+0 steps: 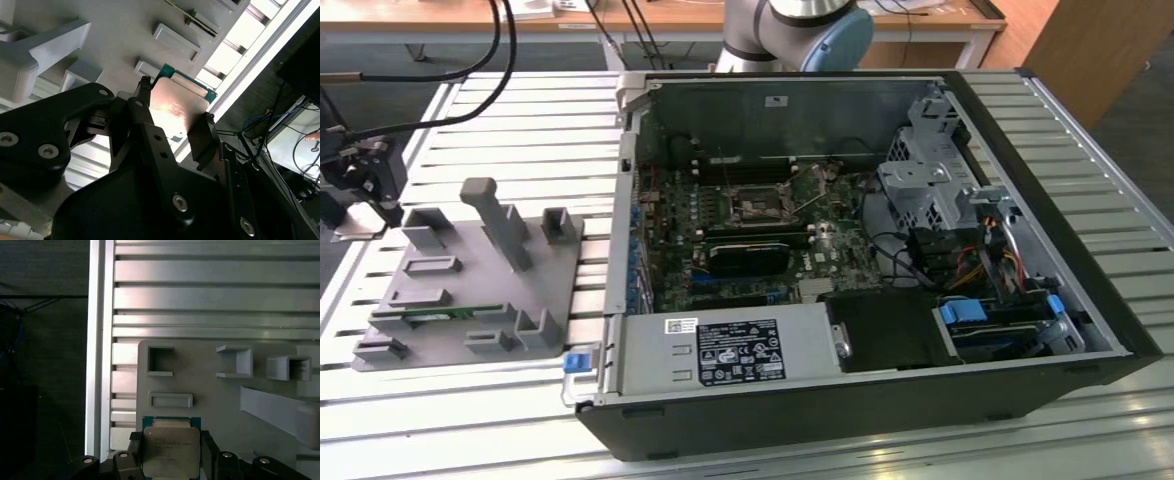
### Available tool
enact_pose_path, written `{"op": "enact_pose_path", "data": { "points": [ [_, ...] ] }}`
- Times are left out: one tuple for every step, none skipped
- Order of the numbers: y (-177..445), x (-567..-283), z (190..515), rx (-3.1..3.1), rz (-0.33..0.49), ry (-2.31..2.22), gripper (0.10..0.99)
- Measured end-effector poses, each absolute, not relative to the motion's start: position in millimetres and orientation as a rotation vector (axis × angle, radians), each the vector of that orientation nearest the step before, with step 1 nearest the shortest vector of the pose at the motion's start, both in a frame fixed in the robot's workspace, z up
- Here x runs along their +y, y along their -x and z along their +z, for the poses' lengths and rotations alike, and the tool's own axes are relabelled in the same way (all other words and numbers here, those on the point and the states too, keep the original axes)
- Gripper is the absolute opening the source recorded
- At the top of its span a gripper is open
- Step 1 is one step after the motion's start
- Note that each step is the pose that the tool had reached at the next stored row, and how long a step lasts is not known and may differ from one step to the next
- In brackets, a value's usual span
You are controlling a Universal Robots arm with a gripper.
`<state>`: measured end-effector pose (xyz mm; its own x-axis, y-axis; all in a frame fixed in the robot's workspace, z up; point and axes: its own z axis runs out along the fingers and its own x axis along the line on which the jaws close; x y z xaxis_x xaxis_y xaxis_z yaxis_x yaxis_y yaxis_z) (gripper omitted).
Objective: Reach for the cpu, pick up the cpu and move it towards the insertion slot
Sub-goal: 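Pick up the cpu and move it towards the insertion slot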
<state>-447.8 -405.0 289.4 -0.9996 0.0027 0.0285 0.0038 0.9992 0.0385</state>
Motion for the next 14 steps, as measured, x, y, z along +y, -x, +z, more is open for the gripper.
{"op": "enact_pose_path", "data": {
  "points": [
    [447.8,-405.0,289.8,-3.113,-0.060,0.005,0.545],
    [447.9,-405.0,290.3,-3.113,-0.060,0.005,0.545],
    [447.8,-405.0,290.8,-3.113,-0.060,0.005,0.545],
    [447.9,-404.9,291.3,-3.113,-0.060,0.005,0.545],
    [447.8,-404.9,291.8,-3.113,-0.060,0.005,0.545],
    [447.9,-404.9,292.4,-3.113,-0.060,0.005,0.545],
    [447.8,-404.9,293.1,-3.113,-0.060,0.005,0.545],
    [447.8,-404.9,293.7,-3.113,-0.060,0.005,0.545],
    [447.8,-404.9,294.5,-3.113,-0.060,0.005,0.545],
    [447.8,-404.8,295.2,-3.112,-0.060,0.005,0.545],
    [447.9,-404.8,296.0,-3.112,-0.060,0.005,0.545],
    [447.8,-404.8,296.6,-3.113,-0.060,0.005,0.545],
    [447.9,-404.8,297.3,-3.113,-0.060,0.005,0.545],
    [447.8,-404.8,297.9,-3.112,-0.060,0.005,0.545]
  ]
}}
